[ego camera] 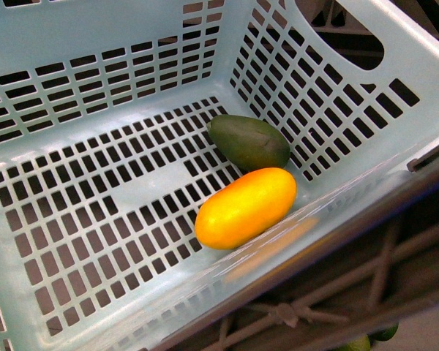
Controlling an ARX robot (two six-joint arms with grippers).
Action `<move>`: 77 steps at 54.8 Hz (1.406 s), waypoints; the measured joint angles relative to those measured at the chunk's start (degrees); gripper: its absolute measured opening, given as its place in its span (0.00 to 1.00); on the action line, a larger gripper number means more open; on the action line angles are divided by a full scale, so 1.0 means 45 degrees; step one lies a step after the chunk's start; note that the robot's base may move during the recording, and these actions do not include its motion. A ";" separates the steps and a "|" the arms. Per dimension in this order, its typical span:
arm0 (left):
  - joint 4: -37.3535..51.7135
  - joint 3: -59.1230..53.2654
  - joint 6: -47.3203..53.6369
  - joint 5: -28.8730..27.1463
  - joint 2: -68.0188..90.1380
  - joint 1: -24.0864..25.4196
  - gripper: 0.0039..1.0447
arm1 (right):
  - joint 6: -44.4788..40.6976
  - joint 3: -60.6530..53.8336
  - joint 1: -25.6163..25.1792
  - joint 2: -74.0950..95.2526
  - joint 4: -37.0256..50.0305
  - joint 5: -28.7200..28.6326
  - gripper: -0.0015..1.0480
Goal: Pick mango and avocado into basket
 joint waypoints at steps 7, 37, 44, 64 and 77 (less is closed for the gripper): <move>0.0000 0.0000 0.0000 0.0000 0.0000 0.0000 0.03 | 0.0000 0.0000 0.0000 -0.0413 -0.0413 0.0005 0.02; 0.0000 0.0000 -0.0010 0.0000 0.0000 0.0000 0.03 | -0.0024 0.0005 -0.0005 -0.2730 -0.2807 0.0010 0.32; 0.0000 0.0000 0.0010 0.0005 0.0000 0.0000 0.03 | -0.0019 0.0005 -0.0005 -0.2730 -0.2807 0.0010 0.56; 0.0000 0.0000 -0.0005 0.0000 0.0000 0.0000 0.03 | -0.0024 0.0005 -0.0005 -0.2730 -0.2807 0.0010 0.91; -0.0175 0.0058 -0.0243 -0.0427 0.0039 -0.0053 0.03 | -0.0024 0.0005 -0.0005 -0.2730 -0.2807 0.0010 0.92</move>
